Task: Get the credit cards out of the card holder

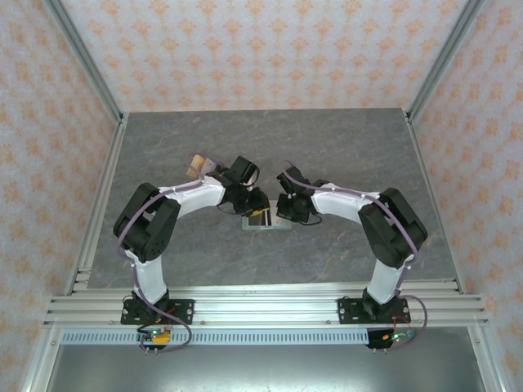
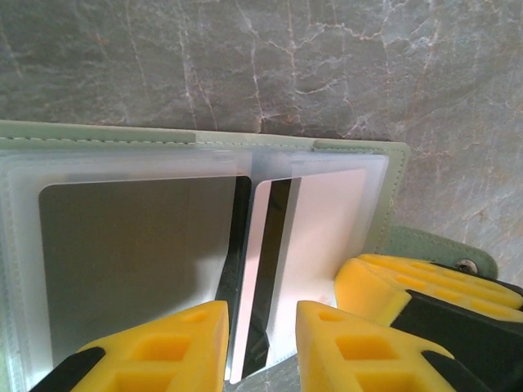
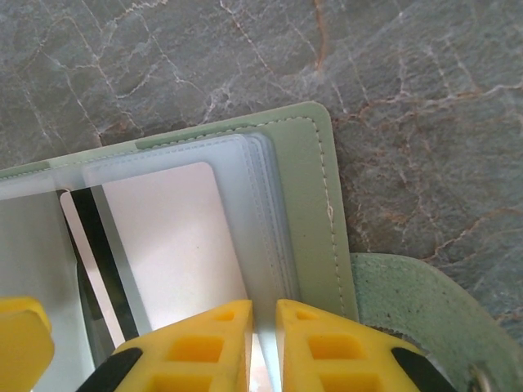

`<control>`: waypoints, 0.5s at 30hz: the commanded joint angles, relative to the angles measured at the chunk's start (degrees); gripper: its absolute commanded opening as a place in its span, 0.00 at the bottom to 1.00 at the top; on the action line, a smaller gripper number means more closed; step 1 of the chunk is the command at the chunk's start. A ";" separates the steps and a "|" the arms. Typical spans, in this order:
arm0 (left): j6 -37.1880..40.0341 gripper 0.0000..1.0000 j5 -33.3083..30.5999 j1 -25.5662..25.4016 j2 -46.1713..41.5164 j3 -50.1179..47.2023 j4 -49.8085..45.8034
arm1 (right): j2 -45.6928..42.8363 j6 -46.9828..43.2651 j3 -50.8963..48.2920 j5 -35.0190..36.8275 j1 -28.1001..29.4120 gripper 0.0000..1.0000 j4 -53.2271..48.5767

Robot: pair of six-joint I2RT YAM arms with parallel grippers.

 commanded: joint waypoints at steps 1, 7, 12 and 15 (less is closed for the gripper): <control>0.65 0.29 0.26 -0.07 1.45 1.35 -1.05 | 2.68 -0.13 0.48 0.74 0.07 0.16 -1.88; 1.27 0.29 1.03 -0.11 2.17 1.20 -0.66 | 3.43 0.22 0.40 -0.68 0.09 0.16 -1.65; 2.41 0.30 1.12 -0.17 2.13 1.63 -1.17 | 3.72 0.62 0.31 -1.98 0.14 0.15 -1.16; 3.11 0.31 1.29 -0.16 2.18 1.78 -1.32 | 3.96 0.75 0.31 -2.58 0.11 0.15 -0.91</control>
